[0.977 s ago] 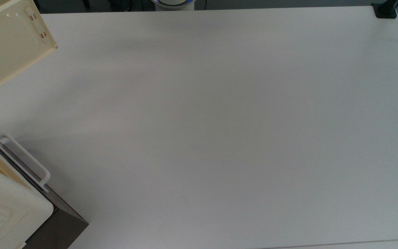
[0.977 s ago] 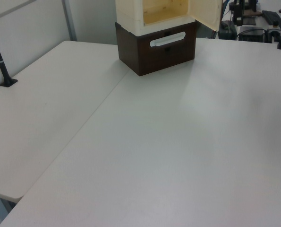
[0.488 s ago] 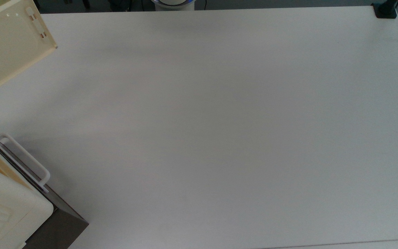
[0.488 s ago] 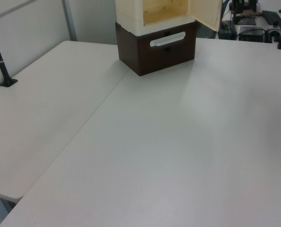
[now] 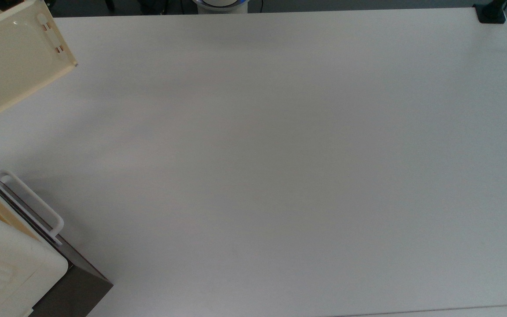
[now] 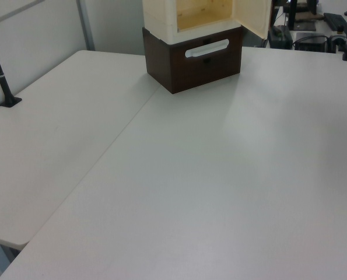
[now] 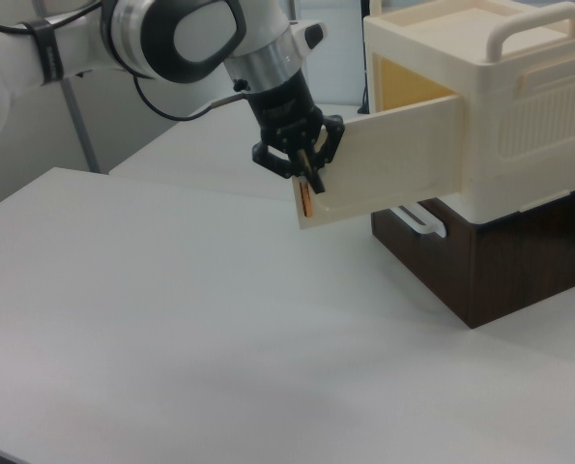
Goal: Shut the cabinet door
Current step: 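Push the door edge with the gripper, swinging it toward the cabinet front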
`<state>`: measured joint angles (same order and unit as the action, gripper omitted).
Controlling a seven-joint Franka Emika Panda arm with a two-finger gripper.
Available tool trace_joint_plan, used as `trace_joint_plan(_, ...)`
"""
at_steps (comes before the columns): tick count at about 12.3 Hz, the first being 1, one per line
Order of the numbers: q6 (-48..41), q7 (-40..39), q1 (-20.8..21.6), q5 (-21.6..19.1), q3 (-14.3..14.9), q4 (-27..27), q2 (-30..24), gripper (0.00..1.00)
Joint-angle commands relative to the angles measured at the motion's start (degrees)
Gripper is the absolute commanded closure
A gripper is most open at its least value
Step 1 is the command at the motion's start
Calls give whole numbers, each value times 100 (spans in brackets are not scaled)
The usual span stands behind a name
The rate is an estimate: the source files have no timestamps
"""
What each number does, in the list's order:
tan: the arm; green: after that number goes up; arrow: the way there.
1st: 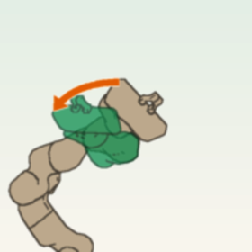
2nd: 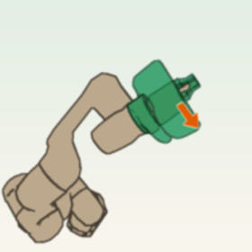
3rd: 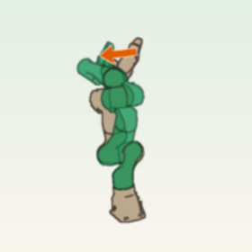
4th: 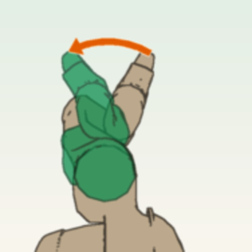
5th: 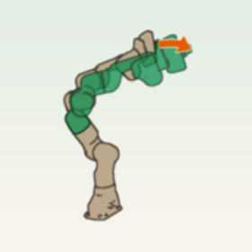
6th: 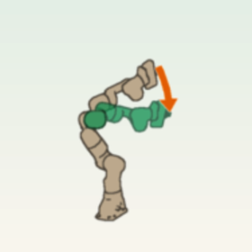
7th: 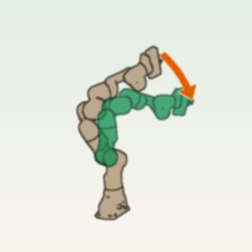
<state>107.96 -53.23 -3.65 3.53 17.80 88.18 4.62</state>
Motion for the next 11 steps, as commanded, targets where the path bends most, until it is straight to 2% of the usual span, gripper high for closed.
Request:
trace_joint_plan(1, 654, -100, 40, -80, 39, 85, 126, 96)
trace_joint_plan(2, 752, -73, 40, -220, 39, 77, 161, 96)
trace_joint_plan(3, 839, -56, 40, -465, 39, 68, 179, 96)
trace_joint_plan(4, 1067, 49, 48, -885, 48, 68, 249, 96)
trace_joint_plan(5, 1234, 233, 66, -1045, 39, 59, 284, 96)
trace_joint_plan(9, 1981, 1496, 276, -1248, 39, 15, 477, 96)
trace_joint_plan(11, 2604, 2287, 522, -1320, 39, -2, 784, 96)
